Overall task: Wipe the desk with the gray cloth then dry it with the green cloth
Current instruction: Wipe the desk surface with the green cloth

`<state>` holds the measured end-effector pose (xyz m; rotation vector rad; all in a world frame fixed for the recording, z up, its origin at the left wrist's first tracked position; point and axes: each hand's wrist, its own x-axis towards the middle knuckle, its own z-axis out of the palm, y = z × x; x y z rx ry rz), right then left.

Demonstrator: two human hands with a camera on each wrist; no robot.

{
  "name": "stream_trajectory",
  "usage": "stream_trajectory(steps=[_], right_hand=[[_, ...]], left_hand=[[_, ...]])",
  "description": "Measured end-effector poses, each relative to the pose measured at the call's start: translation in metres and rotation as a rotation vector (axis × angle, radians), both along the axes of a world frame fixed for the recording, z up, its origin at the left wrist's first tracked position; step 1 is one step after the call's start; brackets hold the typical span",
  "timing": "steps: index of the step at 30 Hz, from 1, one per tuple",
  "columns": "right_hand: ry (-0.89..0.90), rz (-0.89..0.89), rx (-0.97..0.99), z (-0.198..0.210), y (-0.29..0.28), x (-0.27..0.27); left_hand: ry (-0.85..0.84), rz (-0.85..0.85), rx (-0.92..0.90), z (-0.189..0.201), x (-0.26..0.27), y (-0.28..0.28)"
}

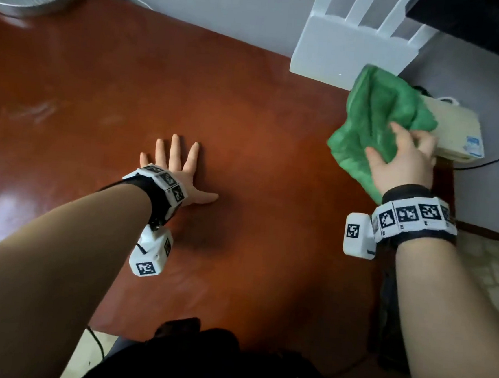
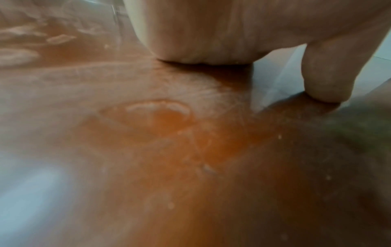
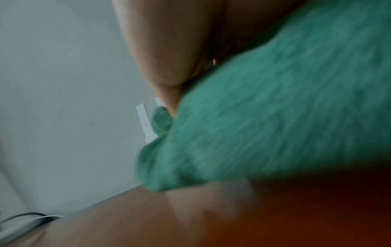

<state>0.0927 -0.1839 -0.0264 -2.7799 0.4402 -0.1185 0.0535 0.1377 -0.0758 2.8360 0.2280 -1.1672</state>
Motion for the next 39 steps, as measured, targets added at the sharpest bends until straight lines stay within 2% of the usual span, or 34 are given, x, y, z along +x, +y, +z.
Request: stream_trajectory(steps=[1, 3, 5, 9, 14, 18, 23, 26, 29, 31, 33, 35, 39], right_hand=[[0.138, 0.027, 0.032, -0.004, 0.004, 0.002], [0.437, 0.065, -0.058, -0.013, 0.012, 0.003], [0.483, 0.124, -0.146, -0.019, 0.025, 0.0], [0.578, 0.364, -0.221, -0.038, 0.063, -0.01], [0.554, 0.351, -0.267, -0.045, 0.054, 0.022], [0.478, 0.157, -0.17, -0.043, 0.022, 0.068], [0.481, 0.113, -0.084, -0.045, 0.015, 0.096], [0.42, 0.206, -0.112, -0.045, 0.032, 0.1], [0.36, 0.431, -0.13, -0.046, 0.083, 0.093], [0.412, 0.591, -0.125, -0.047, 0.121, 0.086], [0.461, 0.658, -0.15, -0.048, 0.133, 0.088], [0.479, 0.605, -0.159, -0.049, 0.115, 0.096], [0.474, 0.267, -0.13, -0.055, 0.037, 0.113]], left_hand=[[-0.001, 0.0, 0.003, 0.0, 0.0, 0.0], [-0.002, -0.004, 0.012, 0.0, 0.0, 0.0], [0.0, -0.007, 0.02, 0.0, -0.001, -0.001], [0.01, -0.014, 0.026, 0.0, 0.0, -0.001], [0.012, -0.015, 0.017, 0.0, 0.002, 0.0], [0.004, -0.015, 0.01, -0.004, 0.002, 0.001], [0.0, -0.012, 0.021, -0.009, 0.002, 0.0], [0.004, -0.011, 0.034, -0.01, 0.003, 0.0], [0.008, -0.01, 0.041, -0.008, 0.003, -0.002], [0.002, -0.003, 0.042, -0.005, 0.002, -0.004], [-0.008, 0.004, 0.04, -0.004, 0.002, -0.005], [-0.004, 0.004, 0.037, -0.003, 0.001, -0.004], [0.009, 0.0, 0.034, -0.004, 0.001, -0.002]])
